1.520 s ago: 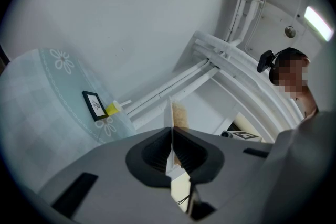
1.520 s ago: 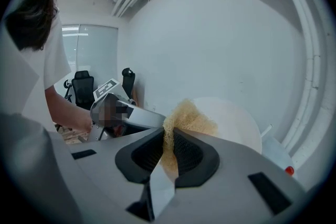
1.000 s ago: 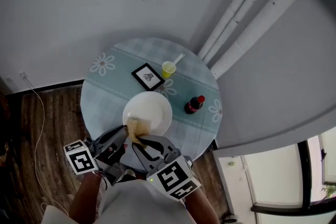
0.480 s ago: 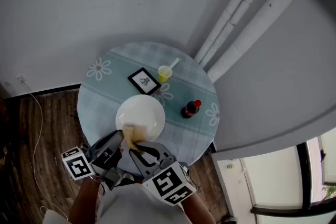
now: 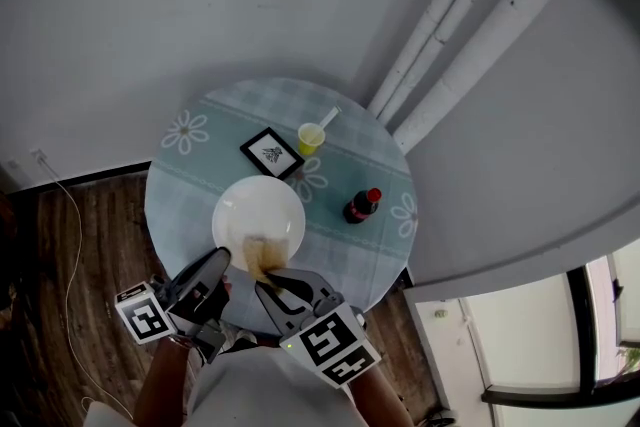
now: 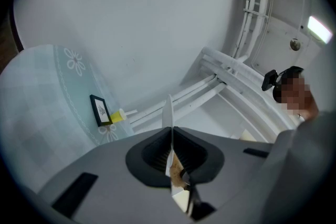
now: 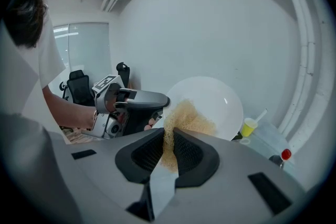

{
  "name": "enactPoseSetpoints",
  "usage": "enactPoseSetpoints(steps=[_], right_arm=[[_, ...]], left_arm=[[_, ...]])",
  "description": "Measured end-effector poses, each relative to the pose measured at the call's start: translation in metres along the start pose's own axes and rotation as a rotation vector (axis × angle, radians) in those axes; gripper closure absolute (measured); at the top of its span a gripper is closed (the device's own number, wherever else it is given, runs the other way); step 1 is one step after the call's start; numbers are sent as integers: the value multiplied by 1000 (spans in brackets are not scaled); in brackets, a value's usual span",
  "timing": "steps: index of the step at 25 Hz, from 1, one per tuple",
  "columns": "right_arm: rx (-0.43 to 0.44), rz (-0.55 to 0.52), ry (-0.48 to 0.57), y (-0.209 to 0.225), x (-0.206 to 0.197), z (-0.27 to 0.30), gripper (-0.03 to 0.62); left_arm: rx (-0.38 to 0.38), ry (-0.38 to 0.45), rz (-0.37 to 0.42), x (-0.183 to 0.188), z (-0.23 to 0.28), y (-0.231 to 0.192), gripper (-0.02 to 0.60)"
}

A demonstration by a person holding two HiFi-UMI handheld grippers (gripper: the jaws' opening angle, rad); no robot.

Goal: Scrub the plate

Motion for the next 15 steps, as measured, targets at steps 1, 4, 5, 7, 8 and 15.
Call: enactPoseSetpoints(steps=[1, 4, 5, 7, 8, 15], right_arm=[[-5, 2, -3, 1, -1, 0, 533], [-15, 12, -5, 5, 0, 0, 533], [-19, 15, -5, 6, 0, 0, 533], [-27, 16, -5, 7, 0, -1, 533], [-30, 15, -5, 7, 0, -1, 533], [-76, 26, 2, 14, 0, -6, 533]], left_arm=[[-4, 0, 0, 0, 0, 0, 565], [-18, -4, 9, 3, 2, 0, 563], [-19, -5, 13, 3, 2, 0, 563], [-20, -5, 17, 4, 2, 0, 563], [-21, -7, 19, 4, 2, 0, 563], [-37, -60, 64, 9, 4, 6, 565]])
Point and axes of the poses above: the fingertips, and each gripper's own axes: z forward along the fingers, y to its right, x out of its top, the point moved 9 cm from there along -z, backward along the fingers, and after that the axes turned 15 degrees about -x, right-handed, at the moved point
